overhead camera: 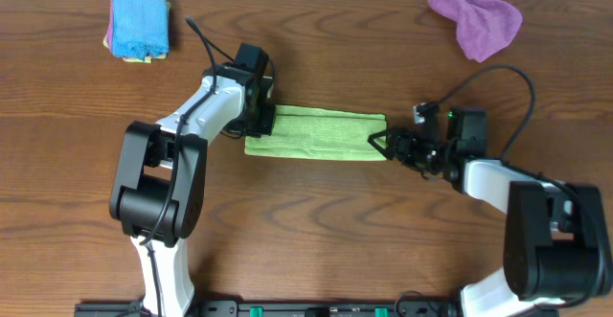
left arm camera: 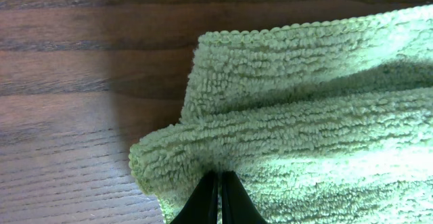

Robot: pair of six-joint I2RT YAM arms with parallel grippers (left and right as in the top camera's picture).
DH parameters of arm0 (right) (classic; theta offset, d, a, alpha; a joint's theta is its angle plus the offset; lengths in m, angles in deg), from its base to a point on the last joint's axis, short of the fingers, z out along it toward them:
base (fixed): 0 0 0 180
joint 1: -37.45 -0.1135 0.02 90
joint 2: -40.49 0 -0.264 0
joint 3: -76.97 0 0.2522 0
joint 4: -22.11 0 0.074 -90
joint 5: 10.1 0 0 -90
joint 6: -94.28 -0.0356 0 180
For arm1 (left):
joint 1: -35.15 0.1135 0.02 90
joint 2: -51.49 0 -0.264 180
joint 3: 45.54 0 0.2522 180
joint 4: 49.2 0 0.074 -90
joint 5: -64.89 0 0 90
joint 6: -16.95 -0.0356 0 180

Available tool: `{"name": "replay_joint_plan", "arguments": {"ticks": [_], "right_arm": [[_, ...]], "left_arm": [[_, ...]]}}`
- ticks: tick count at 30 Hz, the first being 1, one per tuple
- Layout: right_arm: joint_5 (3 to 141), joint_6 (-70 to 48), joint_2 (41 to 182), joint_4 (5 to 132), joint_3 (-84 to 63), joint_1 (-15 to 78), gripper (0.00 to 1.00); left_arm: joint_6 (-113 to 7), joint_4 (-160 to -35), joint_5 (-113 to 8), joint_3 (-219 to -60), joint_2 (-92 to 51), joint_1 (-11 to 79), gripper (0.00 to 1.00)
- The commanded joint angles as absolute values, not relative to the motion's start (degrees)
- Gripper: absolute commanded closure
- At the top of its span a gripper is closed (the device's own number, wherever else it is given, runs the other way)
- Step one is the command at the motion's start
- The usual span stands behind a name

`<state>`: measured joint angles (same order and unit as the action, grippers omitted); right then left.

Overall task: Fold the cloth
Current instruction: 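Release the right gripper and move it to the strip's right end, then grasp the right end and fold it leftward onto the left gripper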

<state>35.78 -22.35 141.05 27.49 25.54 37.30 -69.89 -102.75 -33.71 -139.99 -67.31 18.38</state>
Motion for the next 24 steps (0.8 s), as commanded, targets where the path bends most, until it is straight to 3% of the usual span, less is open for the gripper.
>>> {"name": "replay_joint_plan", "arguments": {"ticks": [1,14,17,20,21,24], "right_arm": [[39.80,-26.13,144.35,26.39,25.91,35.49,0.21],[43.71,-29.58,144.78,22.07,25.80,32.69,0.32],[45.29,-30.11,144.78,21.83,25.80,31.69,0.54],[46.27,-32.23,144.78,20.08,25.76,31.29,0.95],[46.18,-33.08,144.76,19.23,25.72,31.31,0.99],[43.91,-35.55,144.57,16.12,25.10,31.31,0.99]], "left_arm": [[-70.02,-102.05,-32.20,-138.22,-69.87,18.29,0.94],[-70.05,-102.34,-32.20,-138.22,-69.87,18.29,0.94],[-70.05,-102.32,-32.20,-138.22,-69.87,18.29,0.94],[-70.02,-102.34,-32.20,-138.22,-69.87,18.29,0.94],[-69.67,-102.36,-32.20,-138.22,-69.87,18.29,0.94],[-67.47,-102.78,-32.24,-138.22,-69.87,18.29,0.94]]}}
